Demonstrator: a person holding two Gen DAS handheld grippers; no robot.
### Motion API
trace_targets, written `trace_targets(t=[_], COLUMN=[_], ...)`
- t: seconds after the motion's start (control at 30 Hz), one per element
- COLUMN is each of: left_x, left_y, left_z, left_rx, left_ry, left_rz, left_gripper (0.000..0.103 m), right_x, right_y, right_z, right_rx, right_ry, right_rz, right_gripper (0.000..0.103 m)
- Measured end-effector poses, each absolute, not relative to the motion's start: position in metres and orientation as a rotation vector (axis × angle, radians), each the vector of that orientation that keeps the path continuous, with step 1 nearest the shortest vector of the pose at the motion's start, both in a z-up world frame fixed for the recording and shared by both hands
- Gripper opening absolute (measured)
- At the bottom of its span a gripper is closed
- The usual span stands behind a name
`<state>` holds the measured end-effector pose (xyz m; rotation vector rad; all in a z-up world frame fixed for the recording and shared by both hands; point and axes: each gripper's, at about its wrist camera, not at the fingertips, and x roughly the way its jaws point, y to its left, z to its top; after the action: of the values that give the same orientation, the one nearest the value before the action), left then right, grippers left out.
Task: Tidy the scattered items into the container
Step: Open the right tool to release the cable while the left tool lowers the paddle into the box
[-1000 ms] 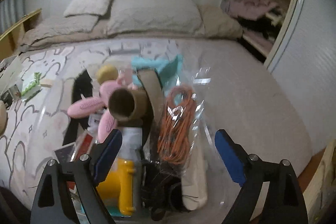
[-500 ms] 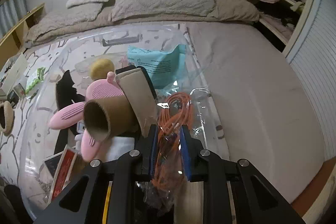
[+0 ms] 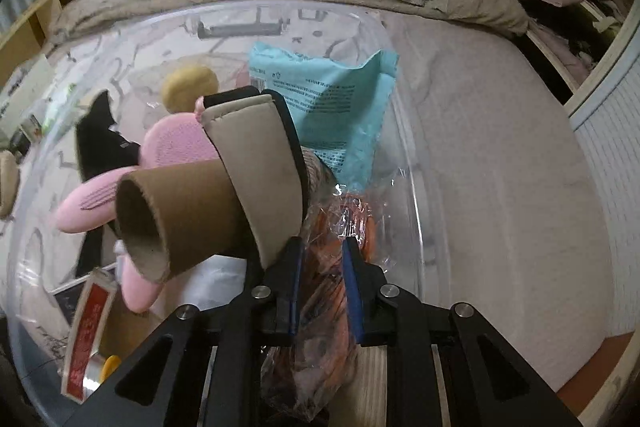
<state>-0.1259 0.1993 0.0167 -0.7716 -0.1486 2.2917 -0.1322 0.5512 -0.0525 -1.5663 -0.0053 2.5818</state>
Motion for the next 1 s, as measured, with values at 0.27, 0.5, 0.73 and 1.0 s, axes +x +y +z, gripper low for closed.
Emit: trace_targets(t=[0.27,0.5,0.73,1.0], left_x=[-0.143,-0.146,-0.15,-0.172], left_y=[0.239,0.271,0.294,0.311], left_z=[0.03,0.029,0.033,0.039], left_rx=[-0.783,-0.82,-0.857,-0.906], left_ry=[-0.184,-0.192,-0.212,-0.215], left_rz=[2.194,2.127,2.089,2.124], left_gripper=[0.042,0.042,0.042,0.042], right_x=[-0.085,-0.073,-0.075,-0.059], right_y=[0.561,0.552,0.557,0.565], right_z=[-0.012,-0.031,-0.038,-0.007], right_rx=[-1.365,-1.467,-1.533,-1.373], right_ry=[0.178,0.142,0.22,0.318], right_rz=[2.777,2.789,2.806,2.889], right_gripper=[0.021,0.021,0.021,0.021])
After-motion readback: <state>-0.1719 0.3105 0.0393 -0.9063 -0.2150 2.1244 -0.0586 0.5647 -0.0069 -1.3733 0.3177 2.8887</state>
